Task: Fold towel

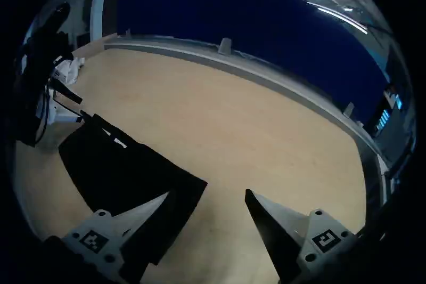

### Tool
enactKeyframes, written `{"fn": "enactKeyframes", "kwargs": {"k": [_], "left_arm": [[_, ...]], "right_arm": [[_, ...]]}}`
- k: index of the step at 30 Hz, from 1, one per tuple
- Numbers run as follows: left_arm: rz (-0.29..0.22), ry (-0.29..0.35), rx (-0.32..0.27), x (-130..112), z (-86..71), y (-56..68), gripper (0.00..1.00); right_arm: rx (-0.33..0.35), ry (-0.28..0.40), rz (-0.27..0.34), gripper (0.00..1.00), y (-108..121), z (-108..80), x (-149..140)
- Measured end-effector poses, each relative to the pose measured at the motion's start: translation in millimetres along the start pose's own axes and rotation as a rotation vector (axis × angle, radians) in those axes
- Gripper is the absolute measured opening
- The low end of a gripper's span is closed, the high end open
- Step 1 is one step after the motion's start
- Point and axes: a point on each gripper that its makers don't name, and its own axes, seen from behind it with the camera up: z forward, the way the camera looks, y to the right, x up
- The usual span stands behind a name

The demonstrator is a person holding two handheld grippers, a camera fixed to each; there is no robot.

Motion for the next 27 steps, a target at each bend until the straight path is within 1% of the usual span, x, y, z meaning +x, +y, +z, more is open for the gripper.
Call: {"fn": "enactKeyframes", "kwargs": {"k": [3,6,15,21,27], "left_arm": [[-0.002,0.004,0.02,1,-0.5,-5.9,0.86],[-0.003,0.01,0.029,3,-2.7,-8.5,0.86],[-0.022,0.022,0.021,-5,-15.8,-4.7,0.86],[-0.051,0.024,0.024,-22,-29.6,-2.0,0.86],[-0.088,0.026,0.034,-45,-50.2,1.9,0.86]], "right_arm": [[-0.001,0.003,0.0,1.0,1,-1.4,1],[0.006,0.005,-0.003,1.0,-1,-4.3,2],[0.045,-0.003,-0.002,1.0,-11,-17.8,-7],[0.076,-0.013,0.002,1.0,-20,-33.5,-20],[0.095,-0.021,0.0,1.0,-32,-52.1,-33]]}}
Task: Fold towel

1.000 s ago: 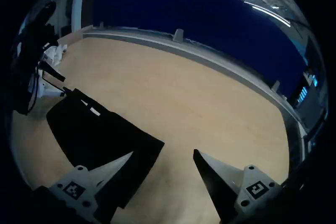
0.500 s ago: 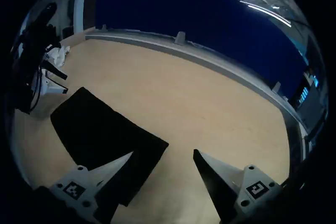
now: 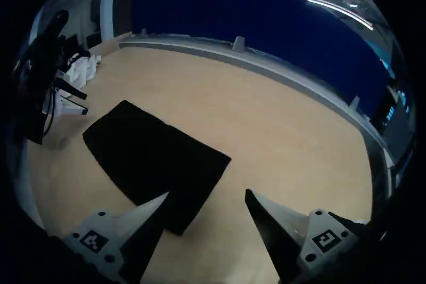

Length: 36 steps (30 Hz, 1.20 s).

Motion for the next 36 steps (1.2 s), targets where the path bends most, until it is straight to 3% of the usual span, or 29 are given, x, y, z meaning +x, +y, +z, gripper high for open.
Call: {"fn": "enactKeyframes", "kwargs": {"k": [9,18,28,33,36], "left_arm": [[-0.027,-0.008,0.012,-38,-29.1,3.4,0.86],[-0.056,0.007,0.033,-46,-42.6,-0.1,0.86],[-0.108,0.019,0.087,-70,-70.0,-11.0,0.86],[-0.157,0.011,0.122,-95,-89.4,-18.0,0.86],[-0.19,0.001,0.141,-113,-101.0,-20.6,0.86]], "right_arm": [[0.009,0.0,0.004,1.0,-12,-22.3,-12],[0.029,-0.012,0.002,1.0,-17,-19.9,-19],[0.107,-0.052,-0.084,1.0,-33,-14.0,-28],[0.147,-0.08,-0.125,0.92,-42,-8.5,-36],[0.169,-0.098,-0.14,0.81,-46,-4.3,-42]]}}
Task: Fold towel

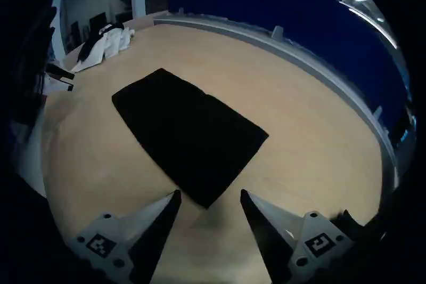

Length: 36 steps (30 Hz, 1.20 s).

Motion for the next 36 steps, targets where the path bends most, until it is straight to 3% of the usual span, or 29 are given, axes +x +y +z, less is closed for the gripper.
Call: {"fn": "enactKeyframes", "kwargs": {"k": [7,14,24,28,36], "left_arm": [[-0.049,-0.033,0.026,-32,-15.8,-10.5,0.86],[-0.059,-0.041,0.041,-43,-23.4,-16.7,0.86],[-0.066,-0.04,0.035,-45,-26.5,-14.3,0.86],[-0.065,-0.039,0.032,-45,-26.9,-12.6,0.86],[-0.062,-0.038,0.029,-45,-27.7,-11.3,0.86]], "right_arm": [[0.027,-0.031,0.005,0.65,-1,11.9,-11],[0.039,-0.046,0.027,0.25,0,20.3,-18],[0.037,-0.061,0.011,0.24,-2,25.5,-22],[0.034,-0.061,0.011,0.15,0,25.6,-20],[0.029,-0.062,0.012,0.11,1,23.0,-18]]}}
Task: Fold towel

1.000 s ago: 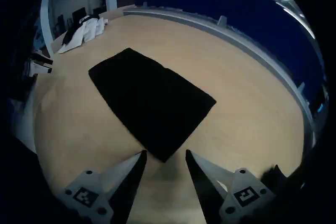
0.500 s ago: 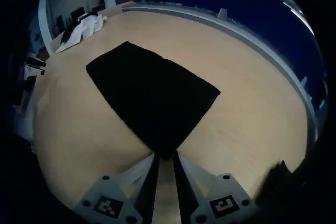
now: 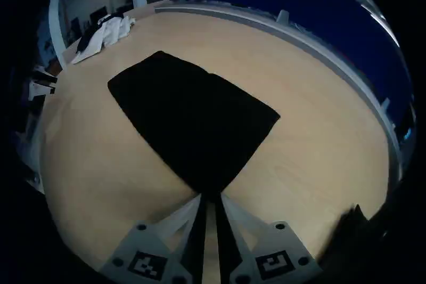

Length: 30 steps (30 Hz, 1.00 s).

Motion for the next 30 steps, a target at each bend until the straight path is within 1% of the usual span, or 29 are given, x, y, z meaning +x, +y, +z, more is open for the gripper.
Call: {"fn": "enactKeyframes", "kwargs": {"k": [6,10,16,24,27,30], "left_arm": [[-0.002,0.0,-0.002,0,0.0,-1.4,0.86],[-0.005,0.001,-0.005,0,-2.5,-1.6,0.86],[-0.009,0.012,-0.01,4,-4.9,-1.8,0.86],[-0.025,0.032,-0.017,8,-6.6,-2.8,0.86],[-0.029,0.035,-0.018,8,-7.9,-2.9,0.86],[-0.033,0.038,-0.02,9,-8.5,-3.4,0.86]], "right_arm": [[0.002,0.015,0.01,0.1,-1,-5.6,5],[0.007,0.04,0.016,0.1,-2,-15.4,16],[0.009,0.098,0.009,0.1,-3,-34.5,48],[0.024,0.192,-0.012,0.1,-10,-53.7,108],[0.025,0.208,-0.03,0.1,-13,-56.3,123],[0.02,0.197,-0.047,0.1,-13,-54.5,125]]}}
